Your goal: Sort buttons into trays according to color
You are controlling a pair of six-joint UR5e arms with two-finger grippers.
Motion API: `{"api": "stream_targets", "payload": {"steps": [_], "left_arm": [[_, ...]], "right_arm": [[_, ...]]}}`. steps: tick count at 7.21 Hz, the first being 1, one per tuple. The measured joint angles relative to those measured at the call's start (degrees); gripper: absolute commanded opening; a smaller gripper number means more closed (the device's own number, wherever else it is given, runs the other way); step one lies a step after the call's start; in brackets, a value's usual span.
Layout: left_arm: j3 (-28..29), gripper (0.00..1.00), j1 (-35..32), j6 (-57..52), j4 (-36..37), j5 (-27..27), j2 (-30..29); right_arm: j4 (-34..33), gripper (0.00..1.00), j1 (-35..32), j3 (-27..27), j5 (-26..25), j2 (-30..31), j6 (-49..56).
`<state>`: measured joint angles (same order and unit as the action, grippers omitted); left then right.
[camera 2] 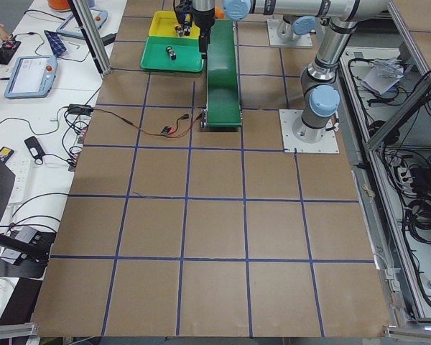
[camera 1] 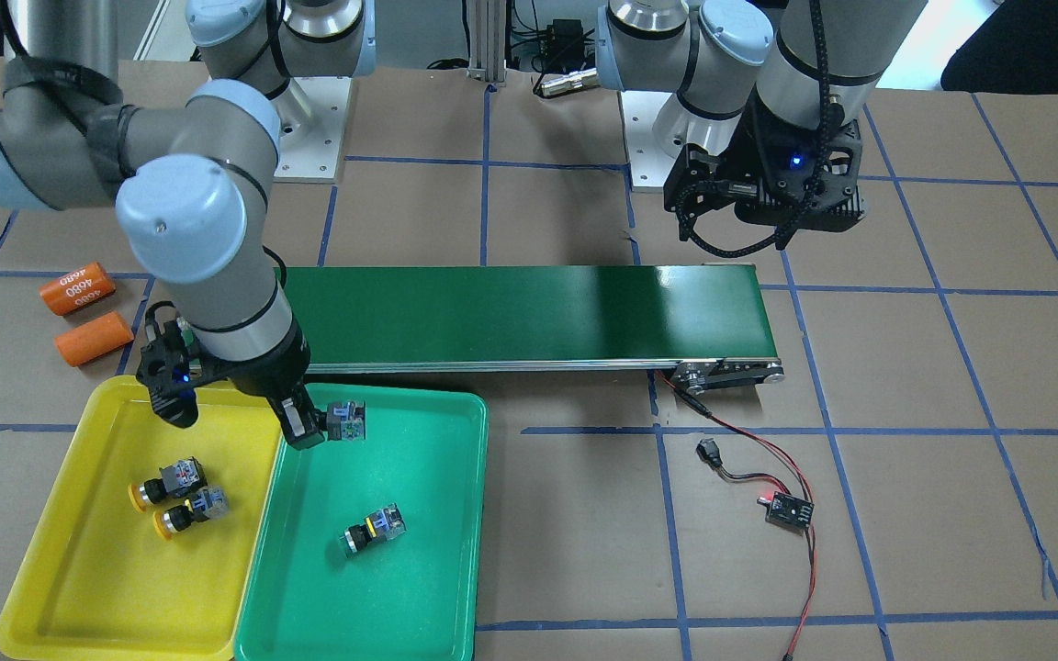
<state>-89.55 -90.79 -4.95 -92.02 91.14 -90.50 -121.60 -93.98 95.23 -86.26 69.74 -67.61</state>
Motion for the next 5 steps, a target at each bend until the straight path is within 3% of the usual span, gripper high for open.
{"api": "stream_targets", "payload": {"steps": [1, 3, 5], "left_arm": [[0.0, 1.00, 0.0, 0.0, 0.0, 0.0, 0.0], [0.0, 1.00, 0.0, 0.0, 0.0, 0.0, 0.0], [0.0, 1.00, 0.0, -0.1, 0.0, 0.0, 0.0]], "right_arm": [[-1.2, 1.00, 0.1, -1.2, 1.2, -2.8, 0.2], [-3.4, 1.00, 0.1, -1.7, 1.8, -5.9, 0.2], [-1.2, 1.00, 0.2, -1.7, 1.4, -3.5, 0.8]]}}
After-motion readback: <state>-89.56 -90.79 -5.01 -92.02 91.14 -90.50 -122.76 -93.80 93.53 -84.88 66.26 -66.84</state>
